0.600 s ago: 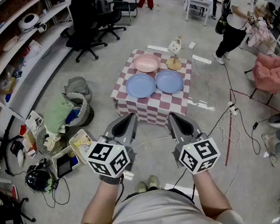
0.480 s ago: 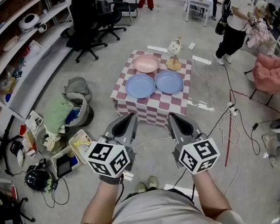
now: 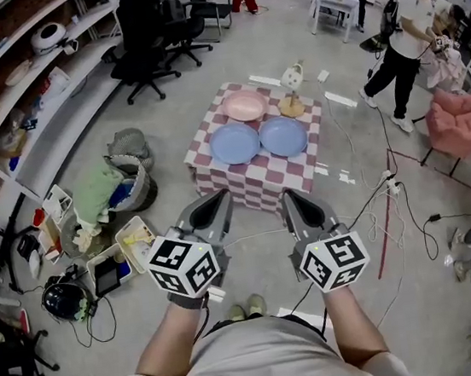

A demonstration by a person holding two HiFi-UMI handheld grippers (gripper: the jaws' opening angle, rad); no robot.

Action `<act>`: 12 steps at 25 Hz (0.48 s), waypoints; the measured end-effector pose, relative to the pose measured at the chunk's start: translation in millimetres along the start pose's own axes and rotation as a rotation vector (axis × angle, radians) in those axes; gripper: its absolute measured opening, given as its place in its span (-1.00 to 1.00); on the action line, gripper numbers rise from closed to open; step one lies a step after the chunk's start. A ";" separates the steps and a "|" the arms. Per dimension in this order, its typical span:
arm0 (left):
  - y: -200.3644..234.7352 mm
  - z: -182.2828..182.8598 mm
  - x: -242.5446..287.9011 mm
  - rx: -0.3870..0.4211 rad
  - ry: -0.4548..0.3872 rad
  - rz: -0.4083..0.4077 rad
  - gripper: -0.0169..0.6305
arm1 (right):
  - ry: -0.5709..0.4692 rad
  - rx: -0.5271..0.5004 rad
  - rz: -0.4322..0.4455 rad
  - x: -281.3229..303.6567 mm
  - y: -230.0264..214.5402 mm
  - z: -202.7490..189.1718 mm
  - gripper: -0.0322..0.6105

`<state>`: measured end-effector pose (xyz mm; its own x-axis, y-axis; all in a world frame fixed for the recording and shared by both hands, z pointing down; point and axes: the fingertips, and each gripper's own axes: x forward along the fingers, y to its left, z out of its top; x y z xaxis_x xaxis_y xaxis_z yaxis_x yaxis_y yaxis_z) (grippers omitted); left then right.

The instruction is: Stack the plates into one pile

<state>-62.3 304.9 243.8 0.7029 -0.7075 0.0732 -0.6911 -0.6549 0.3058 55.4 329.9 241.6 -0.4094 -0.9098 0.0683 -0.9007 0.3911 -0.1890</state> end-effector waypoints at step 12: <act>4.9 -6.4 17.7 0.015 0.006 0.029 -0.93 | -0.030 0.046 0.038 5.8 -18.8 -5.3 -0.87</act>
<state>-52.1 290.9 252.6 0.6831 -0.7251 0.0873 -0.7138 -0.6377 0.2894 69.2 318.0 250.8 -0.4380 -0.8984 0.0313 -0.8767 0.4191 -0.2361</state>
